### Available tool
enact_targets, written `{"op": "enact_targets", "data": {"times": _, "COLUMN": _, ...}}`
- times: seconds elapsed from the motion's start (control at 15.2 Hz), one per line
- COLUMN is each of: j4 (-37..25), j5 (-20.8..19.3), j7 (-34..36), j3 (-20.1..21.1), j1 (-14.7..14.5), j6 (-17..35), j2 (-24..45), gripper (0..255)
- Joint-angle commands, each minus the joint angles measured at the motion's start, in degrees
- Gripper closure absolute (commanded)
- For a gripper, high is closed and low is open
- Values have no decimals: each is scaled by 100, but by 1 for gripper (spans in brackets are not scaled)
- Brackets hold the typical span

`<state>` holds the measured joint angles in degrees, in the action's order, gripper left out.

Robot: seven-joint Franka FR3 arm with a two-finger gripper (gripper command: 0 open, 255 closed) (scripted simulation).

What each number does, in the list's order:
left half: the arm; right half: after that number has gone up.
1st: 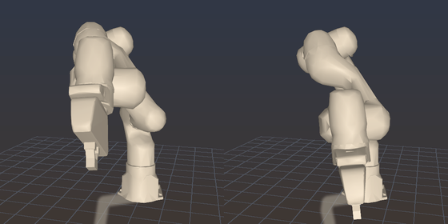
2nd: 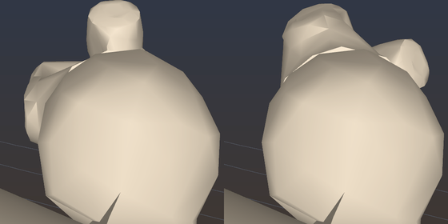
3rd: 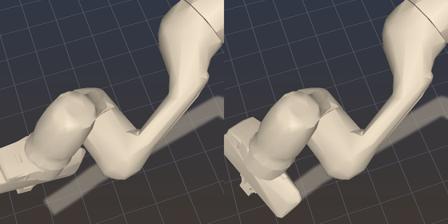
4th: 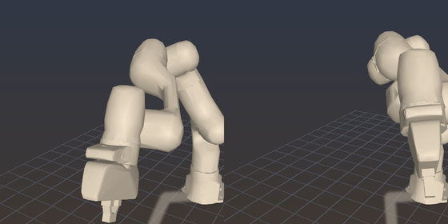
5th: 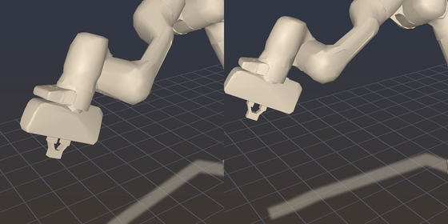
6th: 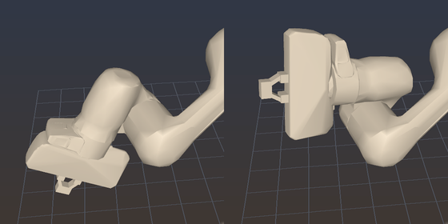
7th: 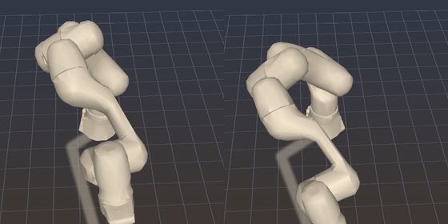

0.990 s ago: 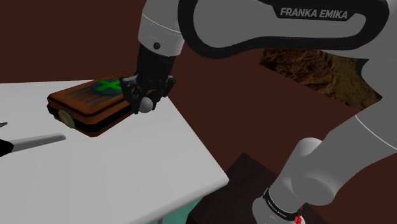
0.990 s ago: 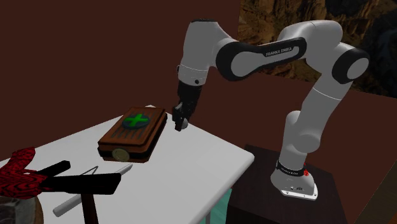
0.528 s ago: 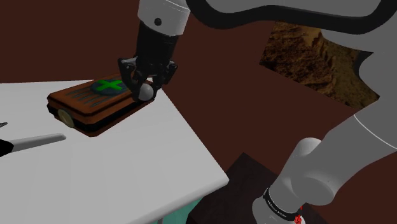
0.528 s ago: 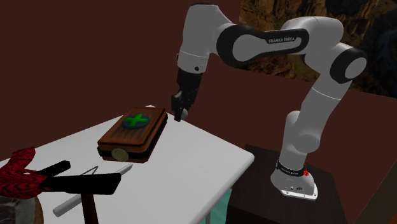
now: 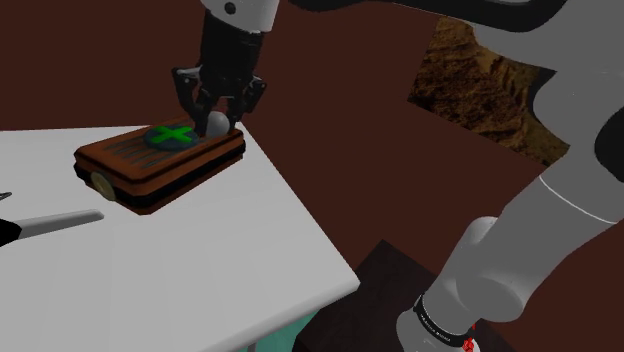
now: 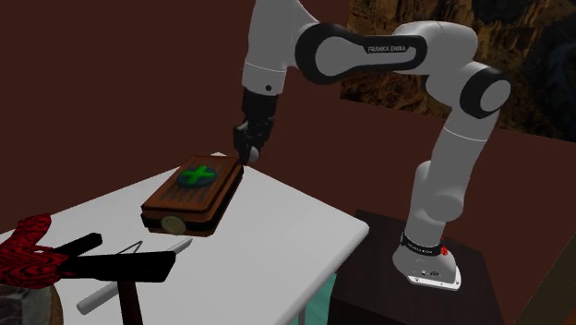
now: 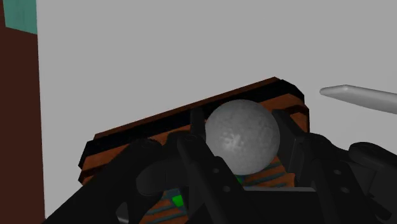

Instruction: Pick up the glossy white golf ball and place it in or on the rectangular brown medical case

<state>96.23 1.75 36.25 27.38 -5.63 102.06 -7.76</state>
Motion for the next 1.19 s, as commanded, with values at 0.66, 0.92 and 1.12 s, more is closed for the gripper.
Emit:
{"op": "enact_targets", "data": {"times": 0.66, "j4": -3844, "j5": -1410, "j7": -97, "j3": -67, "j1": -376, "j6": -956, "j2": 3183, "gripper": 255}}
{"op": "enact_targets", "data": {"times": 0.92, "j4": -4235, "j5": -1535, "j7": -169, "j3": -142, "j1": -471, "j6": -939, "j2": 3600, "gripper": 255}}
{"op": "enact_targets", "data": {"times": 1.12, "j4": -3693, "j5": -1460, "j7": -155, "j3": -122, "j1": -338, "j6": -583, "j2": 3415, "gripper": 255}}
